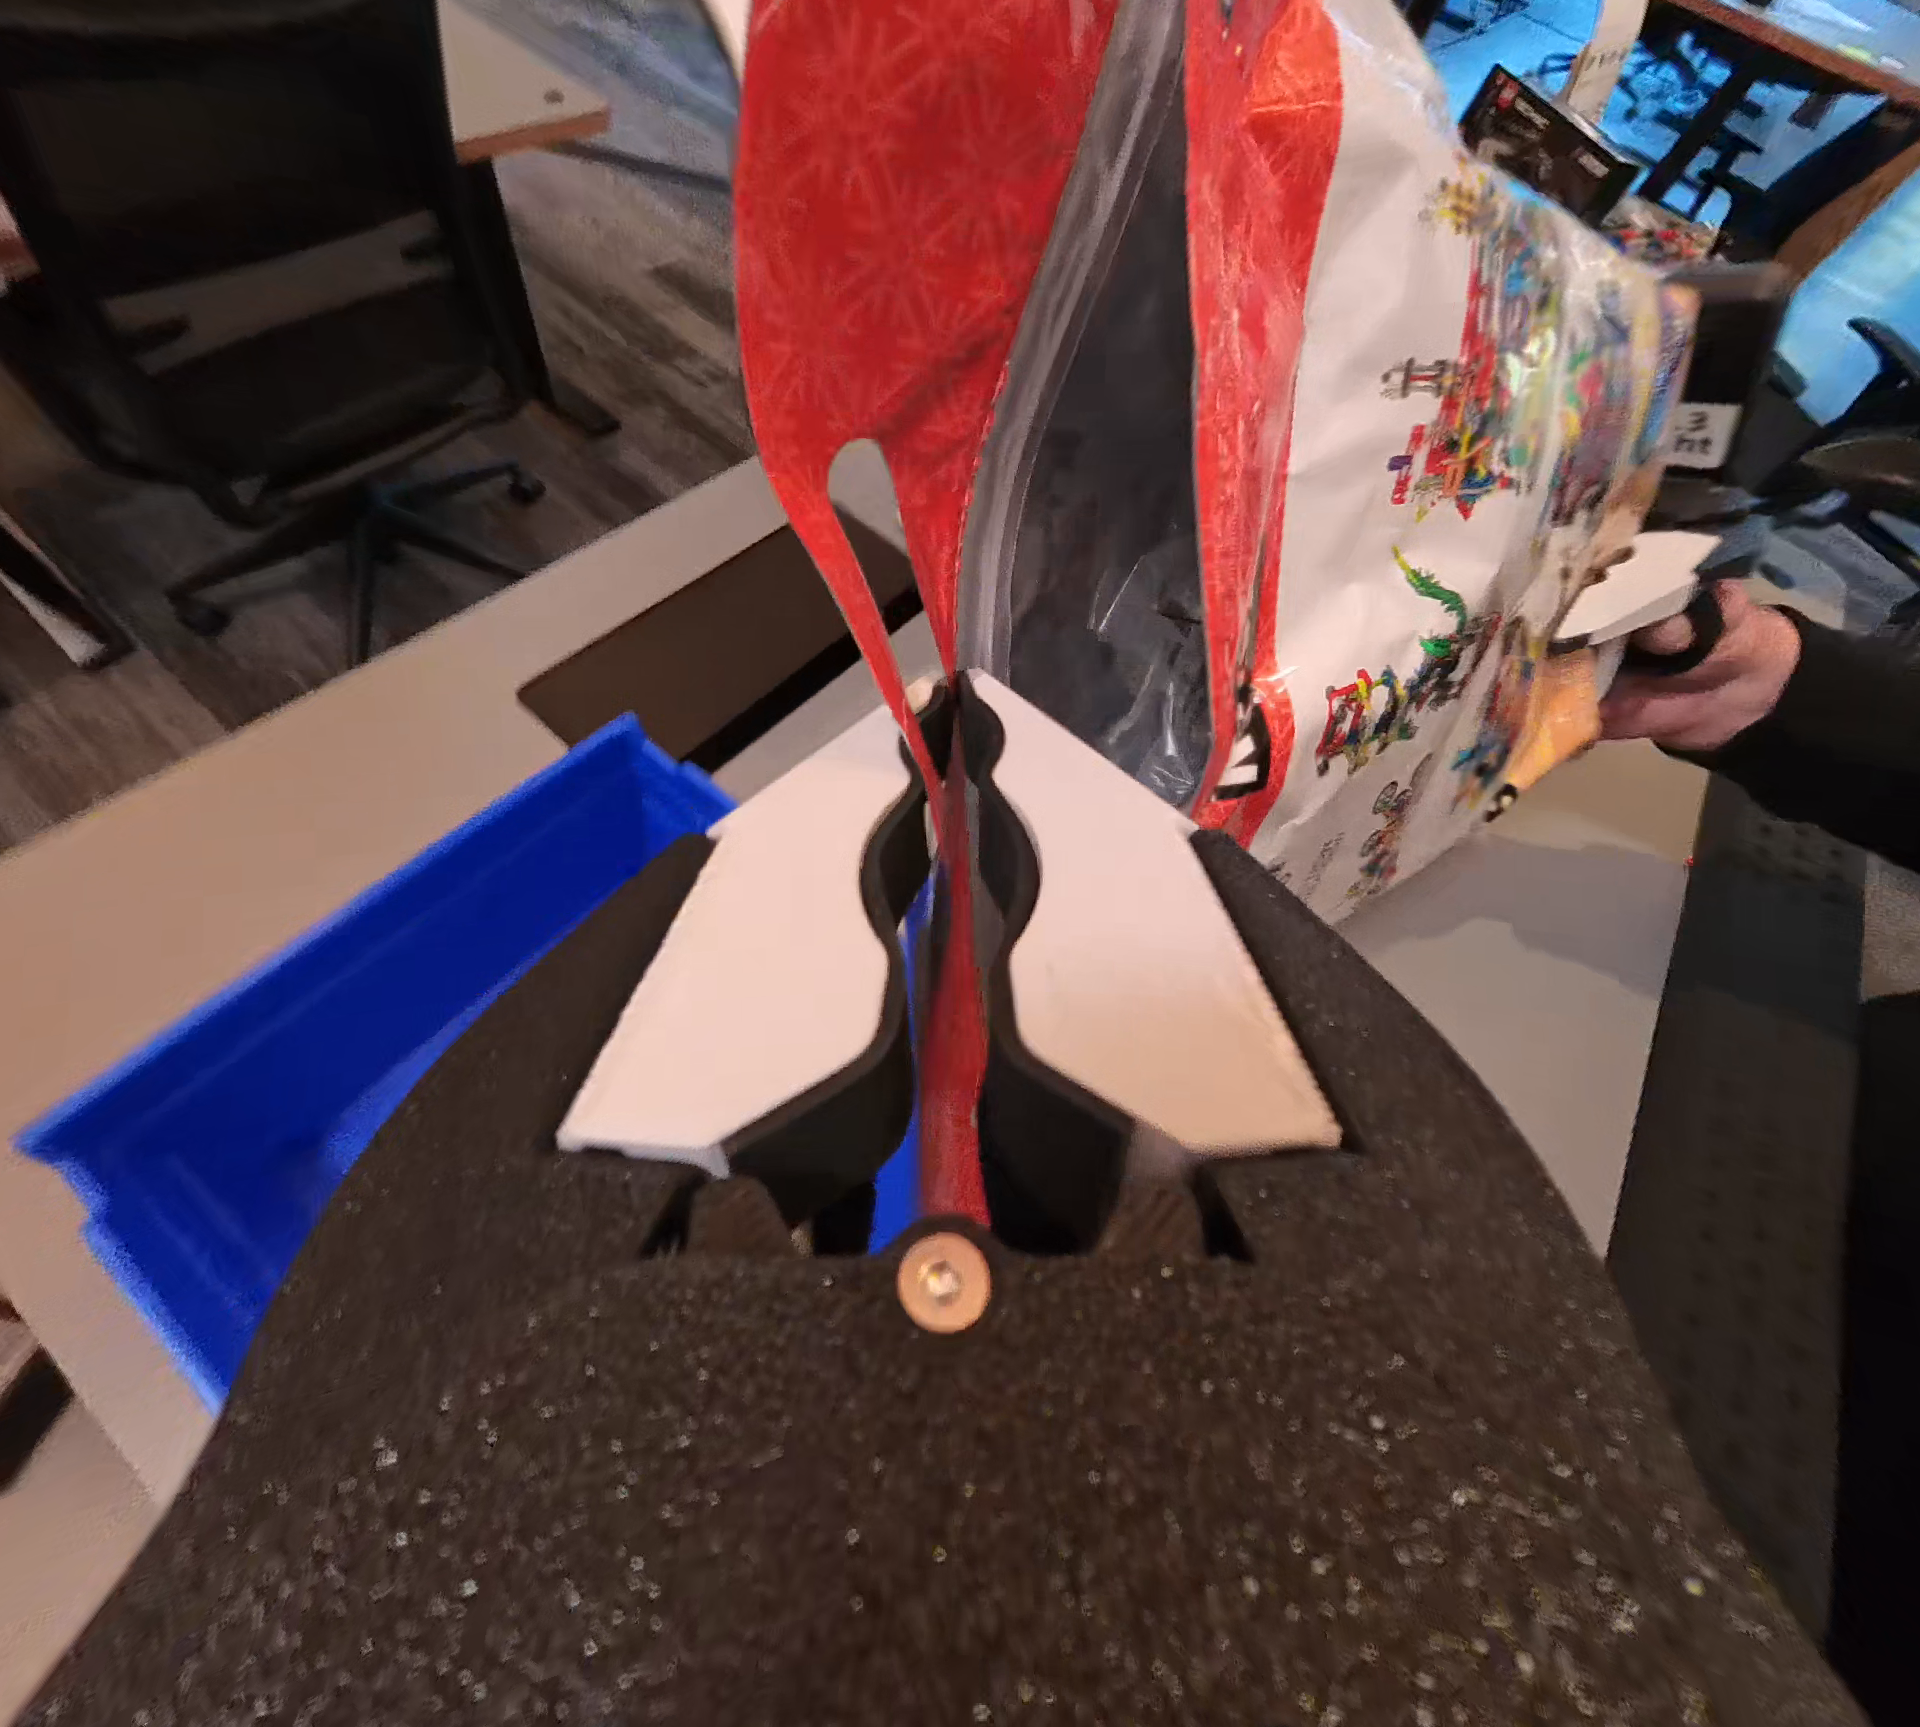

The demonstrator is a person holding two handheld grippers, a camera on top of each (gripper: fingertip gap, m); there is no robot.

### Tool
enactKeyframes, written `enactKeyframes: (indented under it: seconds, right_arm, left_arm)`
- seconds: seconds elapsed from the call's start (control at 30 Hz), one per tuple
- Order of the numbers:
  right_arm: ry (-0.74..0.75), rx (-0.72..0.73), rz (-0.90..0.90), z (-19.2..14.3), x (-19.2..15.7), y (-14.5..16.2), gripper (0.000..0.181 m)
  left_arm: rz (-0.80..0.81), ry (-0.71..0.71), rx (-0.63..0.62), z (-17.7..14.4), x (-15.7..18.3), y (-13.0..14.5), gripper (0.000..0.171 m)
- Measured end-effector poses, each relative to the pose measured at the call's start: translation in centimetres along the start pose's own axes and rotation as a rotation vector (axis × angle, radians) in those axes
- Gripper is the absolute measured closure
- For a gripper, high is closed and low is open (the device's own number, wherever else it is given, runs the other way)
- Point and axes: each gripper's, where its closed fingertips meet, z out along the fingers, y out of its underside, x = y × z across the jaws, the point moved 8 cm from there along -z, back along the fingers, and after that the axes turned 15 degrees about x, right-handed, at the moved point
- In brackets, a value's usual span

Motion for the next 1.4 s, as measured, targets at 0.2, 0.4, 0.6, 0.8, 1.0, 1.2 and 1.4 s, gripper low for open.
enactKeyframes:
  seconds: [0.2,0.4,0.6,0.8,1.0,1.2,1.4]
  right_arm:
    - [0.023,-0.123,0.030,3.7,0.4,1.0,0.175]
    - [0.069,-0.215,0.104,6.2,1.4,1.6,0.176]
    - [0.115,-0.258,0.201,7.2,2.6,0.5,0.179]
    - [0.131,-0.261,0.245,7.9,3.3,0.2,0.179]
    - [0.135,-0.293,0.217,8.8,2.4,-0.7,0.179]
    - [0.120,-0.338,0.173,8.8,1.3,-2.4,0.179]
    - [0.130,-0.387,0.131,7.5,0.5,-4.4,0.179]
  left_arm:
    - [-0.267,-0.087,-0.073,-0.6,-5.3,6.4,0.171]
    - [-0.391,-0.244,-0.220,0.4,-7.9,12.0,0.156]
    - [-0.324,-0.389,-0.134,-1.2,-8.1,11.1,0.120]
    - [-0.028,-0.550,-0.150,-5.3,-7.9,7.5,0.112]
    - [-0.239,-0.614,-0.383,-7.7,-13.0,12.8,0.114]
    - [-0.345,-0.570,-0.390,-6.9,-12.0,16.0,0.164]
    - [-0.342,-0.538,-0.401,-4.9,-7.2,16.7,0.167]
